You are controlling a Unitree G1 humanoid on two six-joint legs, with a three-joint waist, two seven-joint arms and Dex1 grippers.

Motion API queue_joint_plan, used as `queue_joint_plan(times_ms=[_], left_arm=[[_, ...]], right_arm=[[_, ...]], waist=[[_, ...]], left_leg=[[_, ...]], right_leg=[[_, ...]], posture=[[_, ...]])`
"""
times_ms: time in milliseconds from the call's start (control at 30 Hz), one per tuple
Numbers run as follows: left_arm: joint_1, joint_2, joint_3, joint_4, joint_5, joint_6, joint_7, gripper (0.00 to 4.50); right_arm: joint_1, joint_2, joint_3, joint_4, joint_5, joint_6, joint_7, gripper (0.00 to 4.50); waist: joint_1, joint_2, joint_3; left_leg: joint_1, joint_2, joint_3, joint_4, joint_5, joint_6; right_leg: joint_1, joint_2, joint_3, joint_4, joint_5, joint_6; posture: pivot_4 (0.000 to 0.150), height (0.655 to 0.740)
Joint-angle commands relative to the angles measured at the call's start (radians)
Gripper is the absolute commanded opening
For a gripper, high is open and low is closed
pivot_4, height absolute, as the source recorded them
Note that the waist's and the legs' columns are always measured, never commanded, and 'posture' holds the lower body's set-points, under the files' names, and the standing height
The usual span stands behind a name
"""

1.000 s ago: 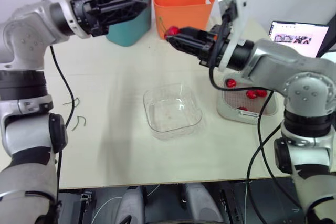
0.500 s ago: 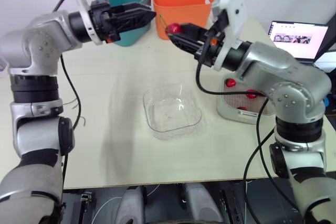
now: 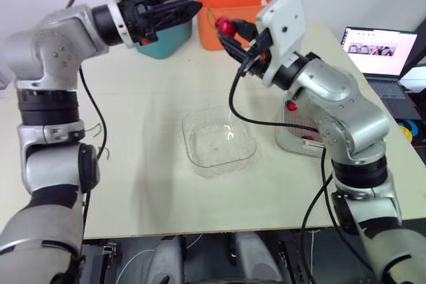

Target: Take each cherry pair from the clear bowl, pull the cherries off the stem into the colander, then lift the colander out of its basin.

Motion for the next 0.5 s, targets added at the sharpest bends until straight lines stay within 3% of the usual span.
queue_joint_plan(times_ms=[33,133,300,500], left_arm=[[-0.030,-0.022,0.017,-0.024,-0.016,0.004,0.026,2.26],[-0.022,-0.038,0.015,-0.028,-0.028,0.026,0.029,2.84],[-0.040,-0.050,0.034,-0.015,-0.031,0.040,0.073,4.48],[-0.058,-0.071,0.039,0.008,-0.038,0.063,0.120,4.48]], right_arm=[[-0.007,0.014,-0.015,-0.028,-0.031,-0.028,0.015,1.08],[-0.006,0.024,-0.018,-0.027,-0.052,-0.033,0.022,1.08],[-0.001,0.029,-0.017,-0.033,-0.083,-0.038,0.032,1.08],[0.004,0.035,-0.014,-0.031,-0.114,-0.050,0.046,1.08]], waist=[[0.000,0.000,0.000],[-0.002,0.000,0.000],[-0.002,0.000,0.000],[-0.001,0.000,0.000]], left_leg=[[0.000,0.000,0.000,0.000,0.000,0.000],[0.000,0.000,0.000,0.000,0.000,0.000],[0.001,0.000,0.000,0.000,0.000,0.000],[0.000,0.000,0.000,0.000,0.000,0.000]], right_leg=[[0.000,0.000,0.000,0.000,0.000,0.000],[0.000,0.000,0.000,0.000,0.002,-0.003],[0.000,0.000,0.000,0.001,0.002,-0.003],[0.000,0.000,0.000,0.000,0.002,-0.003]], posture=[[0.150,0.7400],[0.150,0.7400],[0.150,0.7400],[0.150,0.7400]])
